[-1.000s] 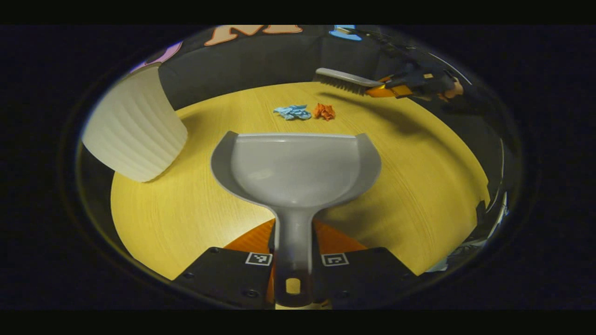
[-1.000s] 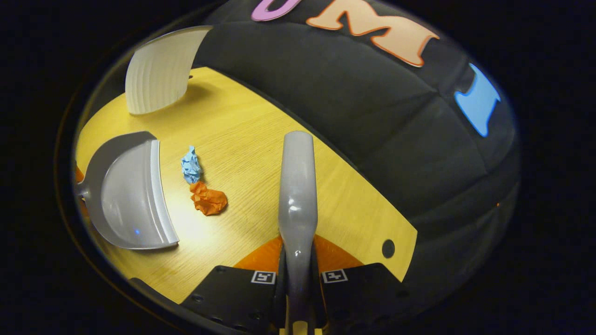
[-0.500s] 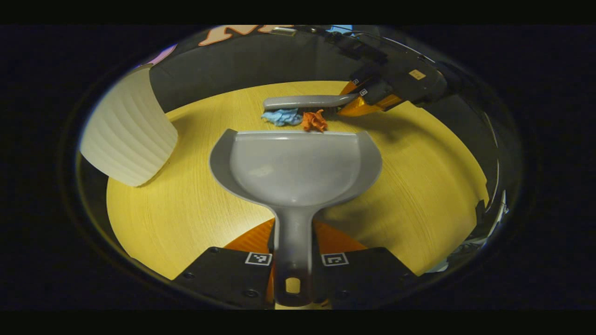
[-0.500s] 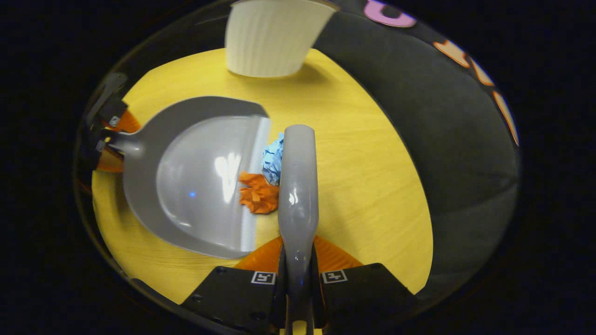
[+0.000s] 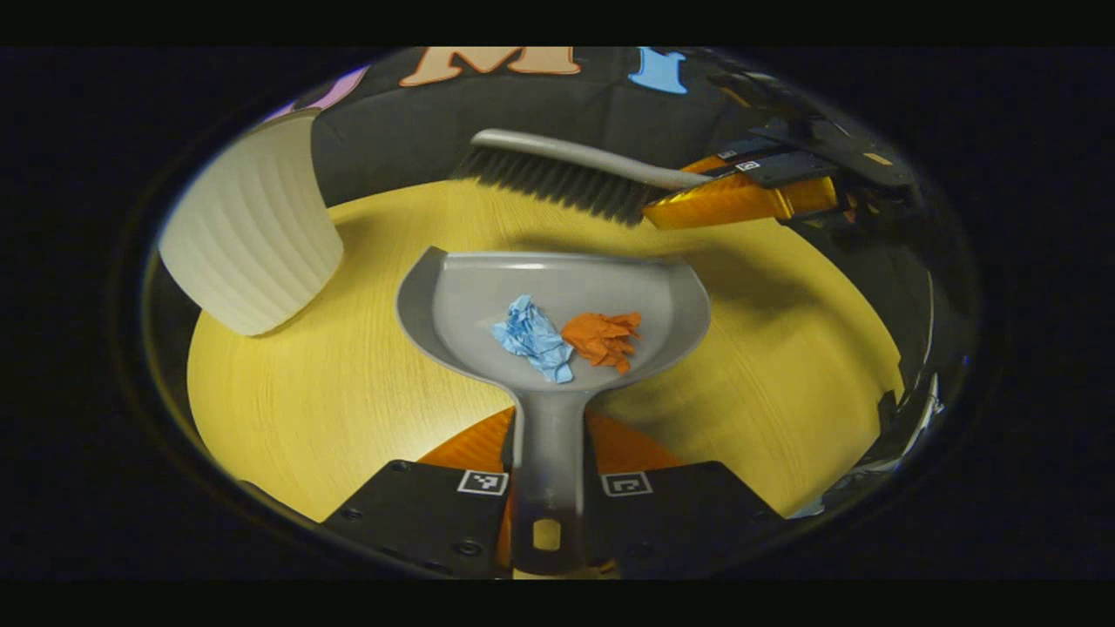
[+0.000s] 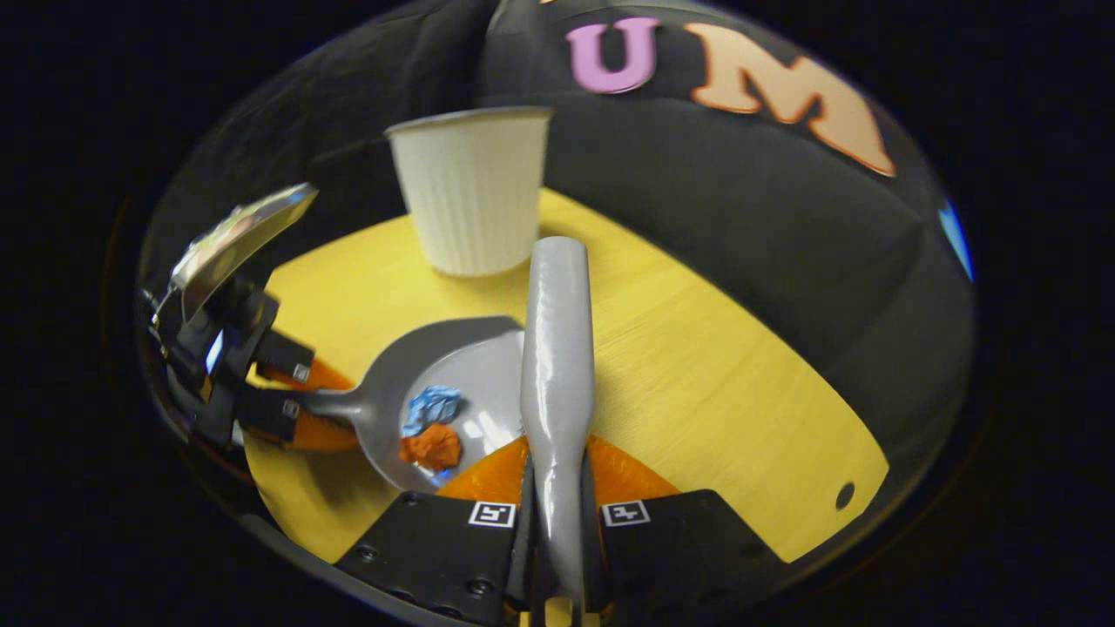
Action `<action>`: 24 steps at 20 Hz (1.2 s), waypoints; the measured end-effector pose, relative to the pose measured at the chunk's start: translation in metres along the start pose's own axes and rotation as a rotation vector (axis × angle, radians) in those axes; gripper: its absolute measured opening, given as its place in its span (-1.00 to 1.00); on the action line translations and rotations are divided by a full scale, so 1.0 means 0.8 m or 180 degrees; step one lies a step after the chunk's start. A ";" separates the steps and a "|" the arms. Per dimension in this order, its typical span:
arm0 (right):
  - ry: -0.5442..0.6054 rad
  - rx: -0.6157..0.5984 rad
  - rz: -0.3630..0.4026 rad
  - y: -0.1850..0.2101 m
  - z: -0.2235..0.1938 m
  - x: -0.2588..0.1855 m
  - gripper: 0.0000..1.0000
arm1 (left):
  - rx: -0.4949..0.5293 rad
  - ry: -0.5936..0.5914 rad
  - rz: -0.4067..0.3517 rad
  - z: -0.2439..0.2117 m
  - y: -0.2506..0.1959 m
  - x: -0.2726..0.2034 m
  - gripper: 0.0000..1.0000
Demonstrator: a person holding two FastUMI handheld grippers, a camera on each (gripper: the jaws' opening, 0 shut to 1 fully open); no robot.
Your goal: Pick up the small broom and dustpan from the desktop, sweep the trash into the dustpan with the broom, and then empty the trash into the garbage bin.
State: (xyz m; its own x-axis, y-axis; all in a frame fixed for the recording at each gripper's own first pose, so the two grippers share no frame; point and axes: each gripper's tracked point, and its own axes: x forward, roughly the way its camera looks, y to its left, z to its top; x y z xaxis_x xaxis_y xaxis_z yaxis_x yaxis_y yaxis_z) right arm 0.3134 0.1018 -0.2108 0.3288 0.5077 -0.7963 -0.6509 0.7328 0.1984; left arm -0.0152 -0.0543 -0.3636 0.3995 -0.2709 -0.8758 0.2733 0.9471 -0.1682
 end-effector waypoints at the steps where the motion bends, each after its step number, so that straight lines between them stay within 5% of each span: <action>1: -0.0069 0.0243 -0.0163 -0.025 0.010 -0.019 -0.58 | 0.0047 -0.0108 0.0023 0.004 0.000 -0.003 -0.51; 6: -0.0356 0.1252 -0.0476 -0.090 -0.034 -0.078 -0.59 | -0.0052 -0.0593 0.0069 0.021 0.004 -0.020 -0.52; 11: -0.0183 0.1573 -0.0451 -0.026 -0.083 -0.062 -0.58 | -0.0149 -0.1109 0.0233 0.072 0.012 -0.037 -0.48; 19: -0.0001 0.1842 -0.0207 0.066 -0.157 -0.074 -0.58 | -0.0034 -0.1303 0.0964 0.138 0.127 -0.077 -0.53; 24: 0.0063 0.1862 -0.0165 0.089 -0.169 -0.072 -0.58 | 0.0510 -0.0950 0.1693 0.140 0.231 -0.104 -0.50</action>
State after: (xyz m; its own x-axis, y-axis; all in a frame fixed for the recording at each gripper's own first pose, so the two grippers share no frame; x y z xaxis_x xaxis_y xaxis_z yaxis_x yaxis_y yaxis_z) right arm 0.1559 0.0634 -0.2280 0.3336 0.4602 -0.8228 -0.1466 0.8875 0.4369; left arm 0.1001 0.1242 -0.2708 0.7376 0.1718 -0.6530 0.0886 0.9341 0.3458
